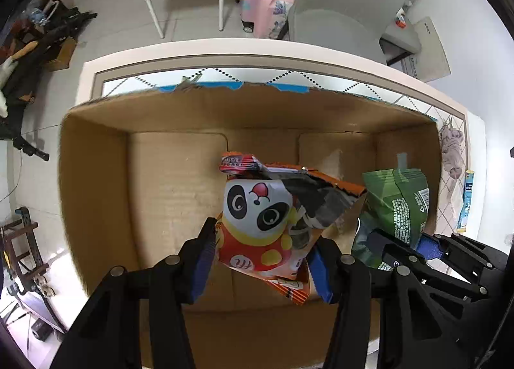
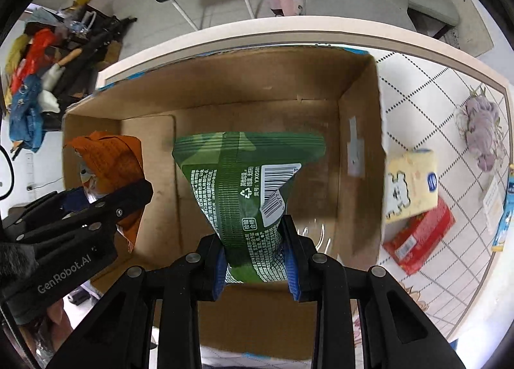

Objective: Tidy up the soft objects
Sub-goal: 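Carry both bags over the box and open both tools to drop them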

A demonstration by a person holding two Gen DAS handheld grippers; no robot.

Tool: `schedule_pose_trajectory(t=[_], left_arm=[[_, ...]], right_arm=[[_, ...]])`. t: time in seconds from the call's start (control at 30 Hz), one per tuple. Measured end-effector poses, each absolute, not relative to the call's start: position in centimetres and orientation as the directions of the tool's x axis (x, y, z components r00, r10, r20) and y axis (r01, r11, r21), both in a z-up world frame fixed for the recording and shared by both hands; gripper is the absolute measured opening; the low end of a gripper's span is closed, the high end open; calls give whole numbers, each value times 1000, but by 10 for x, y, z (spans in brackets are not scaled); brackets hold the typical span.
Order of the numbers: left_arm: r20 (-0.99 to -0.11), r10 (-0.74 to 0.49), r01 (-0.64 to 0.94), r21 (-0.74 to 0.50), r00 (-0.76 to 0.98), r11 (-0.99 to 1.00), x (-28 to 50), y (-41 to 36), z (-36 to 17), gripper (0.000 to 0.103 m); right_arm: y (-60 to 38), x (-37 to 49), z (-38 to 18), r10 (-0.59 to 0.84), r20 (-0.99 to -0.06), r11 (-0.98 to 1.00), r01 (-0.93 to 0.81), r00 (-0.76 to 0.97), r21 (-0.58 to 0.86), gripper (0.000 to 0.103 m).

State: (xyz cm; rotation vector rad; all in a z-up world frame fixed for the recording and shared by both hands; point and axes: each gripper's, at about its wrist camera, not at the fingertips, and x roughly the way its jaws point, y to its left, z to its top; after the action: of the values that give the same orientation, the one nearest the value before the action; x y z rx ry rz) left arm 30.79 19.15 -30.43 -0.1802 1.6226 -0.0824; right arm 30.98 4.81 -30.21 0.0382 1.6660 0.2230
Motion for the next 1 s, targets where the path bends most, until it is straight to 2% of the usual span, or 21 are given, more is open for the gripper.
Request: schedule_pose_trajectory(t=[0.27, 0.37, 0.43, 0.47, 0.5, 0.53, 0.63, 0.67, 0.8, 0.9, 1.0], left_arm=[[-980, -183, -80, -176, -79, 981, 326, 193, -320, 50], [-984, -161, -68, -156, -74, 985, 325, 192, -317, 50], [-986, -157, -74, -152, -65, 986, 323, 196, -314, 54], [-986, -159, -81, -154, -56, 985, 320, 198, -309, 60], [-985, -164, -83, -159, -49, 984, 318, 200, -306, 66], [-986, -163, -84, -159, -45, 984, 316, 203, -305, 68], [-986, -164, -94, -162, -14, 982, 301, 207, -288, 86], [-988, -157, -92, -156, -5, 983, 295, 208, -283, 92], [-991, -127, -83, -131, 48, 988, 272, 207, -261, 93], [-988, -119, -75, -127, 97, 989, 251, 204, -240, 94], [-984, -99, -65, -109, 146, 992, 228, 201, -220, 100]], right_arm=[[61, 338, -323, 106, -986, 982, -142, -128, 124, 33], [63, 342, -323, 114, -985, 980, -146, -133, 133, 39], [66, 343, -322, 99, -988, 981, -154, -117, 117, 49], [66, 342, -319, 104, -988, 981, -154, -110, 120, 53], [66, 339, -315, 110, -989, 981, -151, -104, 125, 61], [65, 336, -311, 111, -989, 980, -155, -96, 125, 69], [64, 319, -297, 114, -991, 977, -171, -71, 125, 85], [64, 313, -291, 106, -993, 977, -180, -59, 115, 86], [58, 285, -266, 109, -994, 976, -188, -5, 108, 95], [52, 261, -250, 125, -992, 977, -180, 34, 117, 95], [45, 239, -234, 141, -988, 977, -170, 70, 127, 97]])
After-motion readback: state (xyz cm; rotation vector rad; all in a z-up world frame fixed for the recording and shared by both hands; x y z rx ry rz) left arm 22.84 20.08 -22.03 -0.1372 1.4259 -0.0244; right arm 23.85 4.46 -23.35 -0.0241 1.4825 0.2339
